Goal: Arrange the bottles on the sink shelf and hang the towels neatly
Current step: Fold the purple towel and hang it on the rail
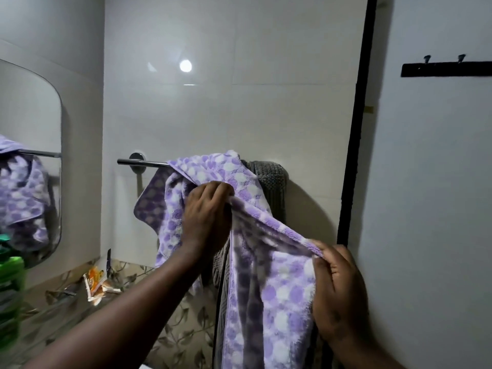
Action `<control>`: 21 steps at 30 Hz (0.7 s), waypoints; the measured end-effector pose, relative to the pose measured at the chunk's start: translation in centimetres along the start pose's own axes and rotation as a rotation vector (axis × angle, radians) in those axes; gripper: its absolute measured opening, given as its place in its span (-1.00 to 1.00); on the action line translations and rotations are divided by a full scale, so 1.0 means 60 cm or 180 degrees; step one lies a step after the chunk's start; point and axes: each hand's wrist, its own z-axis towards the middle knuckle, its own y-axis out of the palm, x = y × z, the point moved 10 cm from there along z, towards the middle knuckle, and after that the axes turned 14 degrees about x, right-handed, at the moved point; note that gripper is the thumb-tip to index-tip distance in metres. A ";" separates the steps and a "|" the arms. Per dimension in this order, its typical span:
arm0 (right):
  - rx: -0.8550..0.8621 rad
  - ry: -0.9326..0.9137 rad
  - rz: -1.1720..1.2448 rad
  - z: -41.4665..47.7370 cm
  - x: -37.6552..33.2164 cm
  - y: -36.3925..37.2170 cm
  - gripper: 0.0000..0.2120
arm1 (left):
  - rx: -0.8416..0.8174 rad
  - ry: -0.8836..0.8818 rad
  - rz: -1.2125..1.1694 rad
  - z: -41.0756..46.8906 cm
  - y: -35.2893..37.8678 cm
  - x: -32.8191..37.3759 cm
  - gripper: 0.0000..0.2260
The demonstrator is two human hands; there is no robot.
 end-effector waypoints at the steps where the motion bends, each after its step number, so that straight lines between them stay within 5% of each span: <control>1: 0.0039 0.0166 0.0122 0.004 0.008 -0.008 -0.72 | 0.0002 -0.0028 -0.0073 -0.006 0.002 0.005 -0.78; 7: 0.0373 0.1525 0.0960 0.027 0.077 -0.034 -0.80 | -0.0246 0.0247 -0.0412 -0.057 0.014 0.093 -0.89; 11: 0.0440 0.1485 0.1025 0.039 0.059 -0.049 -0.82 | -0.0269 0.0599 -0.0586 -0.062 0.008 0.177 -0.91; 15: 0.0580 0.1484 0.1052 0.061 0.069 -0.076 -0.83 | -0.0047 0.0964 -0.0662 -0.058 -0.006 0.198 -0.71; 18: 0.0604 0.1529 0.1041 0.061 0.086 -0.095 -0.83 | -0.0196 0.1456 -0.0336 -0.076 0.013 0.191 -0.70; 21: 0.0765 0.1599 0.1059 0.057 0.092 -0.116 -0.82 | -0.0197 0.1342 -0.0031 -0.068 0.028 0.141 -0.72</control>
